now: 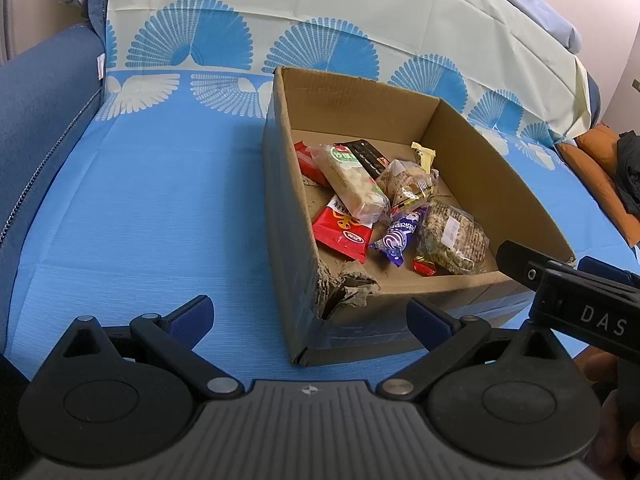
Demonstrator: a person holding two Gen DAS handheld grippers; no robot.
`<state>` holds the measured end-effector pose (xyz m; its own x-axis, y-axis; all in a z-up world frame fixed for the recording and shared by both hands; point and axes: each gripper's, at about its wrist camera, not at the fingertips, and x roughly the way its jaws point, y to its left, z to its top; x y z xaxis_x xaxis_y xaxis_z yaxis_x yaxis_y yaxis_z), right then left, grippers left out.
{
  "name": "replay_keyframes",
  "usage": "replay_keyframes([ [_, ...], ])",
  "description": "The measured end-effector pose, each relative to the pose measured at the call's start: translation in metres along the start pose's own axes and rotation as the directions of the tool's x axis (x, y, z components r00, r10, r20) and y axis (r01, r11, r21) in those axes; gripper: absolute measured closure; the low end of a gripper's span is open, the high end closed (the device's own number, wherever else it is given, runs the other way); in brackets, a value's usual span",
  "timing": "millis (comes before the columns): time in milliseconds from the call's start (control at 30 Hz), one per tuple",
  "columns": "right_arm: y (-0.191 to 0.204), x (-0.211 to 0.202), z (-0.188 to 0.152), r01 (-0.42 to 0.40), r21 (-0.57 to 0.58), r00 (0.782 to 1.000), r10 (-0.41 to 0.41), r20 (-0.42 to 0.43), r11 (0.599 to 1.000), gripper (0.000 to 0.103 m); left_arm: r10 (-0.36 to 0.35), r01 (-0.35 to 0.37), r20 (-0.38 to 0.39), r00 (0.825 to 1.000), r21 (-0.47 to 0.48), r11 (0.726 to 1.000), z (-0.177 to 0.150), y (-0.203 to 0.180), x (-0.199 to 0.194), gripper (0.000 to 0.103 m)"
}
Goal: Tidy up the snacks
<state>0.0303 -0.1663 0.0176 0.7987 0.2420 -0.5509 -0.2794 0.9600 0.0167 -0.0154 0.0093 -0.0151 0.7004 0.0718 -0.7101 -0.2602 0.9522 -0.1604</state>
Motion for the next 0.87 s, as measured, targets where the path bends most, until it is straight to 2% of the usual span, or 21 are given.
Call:
replay_keyframes([
  [633,-0.0036,0.0011,-0.0011,0.001,0.007,1.0,-0.001,0.001,1.0,0.001,-0.024,0.024,0.004,1.0,0.011,1.0,0.0006,-0.0037,0.0028,0.001],
  [867,-0.0047,0.0006,-0.0019,0.006,0.01,1.0,-0.006,-0.003,1.0,0.001,-0.038,0.037,0.047,0.998,0.026,0.999,-0.0008,-0.0047,0.0036,0.001],
])
